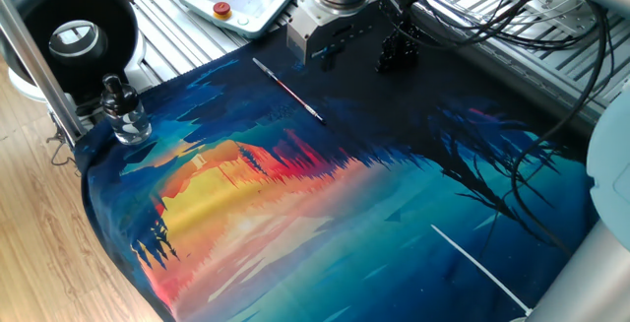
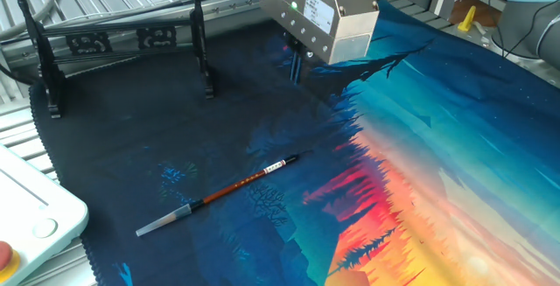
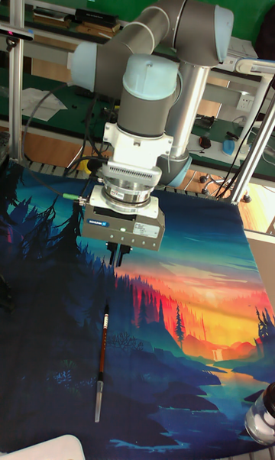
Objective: Place the brush on the pen rack
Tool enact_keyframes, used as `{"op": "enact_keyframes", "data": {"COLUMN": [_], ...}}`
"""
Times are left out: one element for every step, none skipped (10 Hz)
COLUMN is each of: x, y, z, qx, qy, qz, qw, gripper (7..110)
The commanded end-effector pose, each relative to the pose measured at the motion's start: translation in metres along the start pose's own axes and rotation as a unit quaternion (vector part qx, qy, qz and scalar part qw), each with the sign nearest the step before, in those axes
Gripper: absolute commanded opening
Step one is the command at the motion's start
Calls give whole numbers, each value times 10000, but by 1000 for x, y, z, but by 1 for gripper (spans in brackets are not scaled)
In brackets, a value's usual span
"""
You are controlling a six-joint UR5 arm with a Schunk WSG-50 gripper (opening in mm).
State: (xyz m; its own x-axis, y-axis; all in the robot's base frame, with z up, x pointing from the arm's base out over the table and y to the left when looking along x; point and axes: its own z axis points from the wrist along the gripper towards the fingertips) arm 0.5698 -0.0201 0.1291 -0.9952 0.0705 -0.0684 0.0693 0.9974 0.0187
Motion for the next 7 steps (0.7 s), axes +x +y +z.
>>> {"op": "enact_keyframes", "data": {"x": [4, 9, 6, -9, -21, -30, -43], "y": [7, 8, 2, -5, -8, -4, -7], "z": [-1, -2, 5, 20, 32, 45, 57], "qx": [-167, -170, -144, -146, -116, -131, -51], "qy": [90, 182, 264, 272, 378, 548, 574], "qz": [-36, -75, -177, -253, -201, -63, -42], "qw": [9998, 9997, 9994, 9992, 9990, 9984, 9983], "gripper": [7, 7, 7, 7, 7, 7, 7]}}
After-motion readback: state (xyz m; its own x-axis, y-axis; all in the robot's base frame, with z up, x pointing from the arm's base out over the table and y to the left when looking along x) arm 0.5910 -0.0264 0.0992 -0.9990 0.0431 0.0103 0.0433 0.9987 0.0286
